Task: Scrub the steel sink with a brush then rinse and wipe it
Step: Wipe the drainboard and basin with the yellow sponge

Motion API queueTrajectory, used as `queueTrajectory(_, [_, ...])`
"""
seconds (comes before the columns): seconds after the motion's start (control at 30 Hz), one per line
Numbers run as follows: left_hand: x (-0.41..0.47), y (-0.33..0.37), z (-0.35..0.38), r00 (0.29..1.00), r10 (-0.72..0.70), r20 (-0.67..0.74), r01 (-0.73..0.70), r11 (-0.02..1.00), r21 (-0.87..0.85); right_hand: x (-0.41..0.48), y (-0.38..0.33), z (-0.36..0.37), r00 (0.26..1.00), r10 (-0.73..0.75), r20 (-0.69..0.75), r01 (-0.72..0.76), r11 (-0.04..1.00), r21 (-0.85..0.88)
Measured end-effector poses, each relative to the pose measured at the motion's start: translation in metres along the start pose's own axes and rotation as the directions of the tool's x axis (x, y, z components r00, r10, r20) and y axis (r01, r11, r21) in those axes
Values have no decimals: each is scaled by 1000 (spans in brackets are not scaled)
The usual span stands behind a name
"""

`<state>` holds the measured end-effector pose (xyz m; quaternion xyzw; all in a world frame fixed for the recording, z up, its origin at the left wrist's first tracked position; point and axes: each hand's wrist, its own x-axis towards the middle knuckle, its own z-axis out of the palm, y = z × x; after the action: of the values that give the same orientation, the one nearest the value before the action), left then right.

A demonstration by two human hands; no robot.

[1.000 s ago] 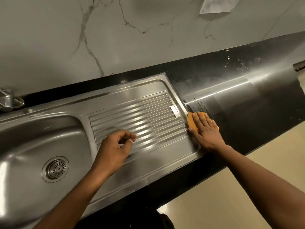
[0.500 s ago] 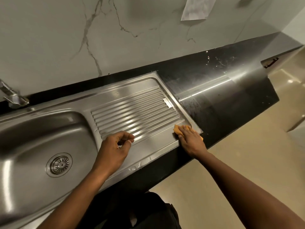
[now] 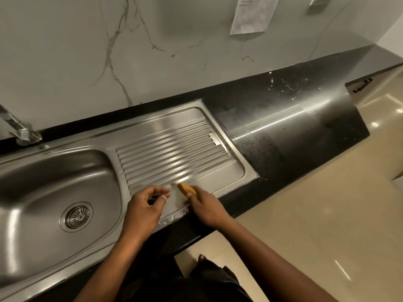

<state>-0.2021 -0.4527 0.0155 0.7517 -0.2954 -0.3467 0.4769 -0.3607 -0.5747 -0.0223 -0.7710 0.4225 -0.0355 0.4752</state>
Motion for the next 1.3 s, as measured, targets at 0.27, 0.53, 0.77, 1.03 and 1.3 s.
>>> queueTrajectory(0.27, [0,3,-5,991,-11,-135,7,1000,-31,30,23,-120,968,249,21,-221,815,535])
queueTrajectory(0.53, [-12,-9,-13,979,-74,-188,71,997,-22,48,112,-155,993,-108,52,117,761,-638])
queueTrajectory(0.77, [-19,-23,-30,976,-114,-187,115,993,-7,27,138,-96,994,-114,-6,76,701,-709])
queueTrajectory(1.03, [-29,-37,-65,983,-132,-126,137,990,33,-14,81,11,988,-119,-101,15,719,-695])
queueTrajectory(1.3, [-30,-48,-119,991,-83,-109,91,994,68,-38,-31,178,979,-176,105,202,756,-623])
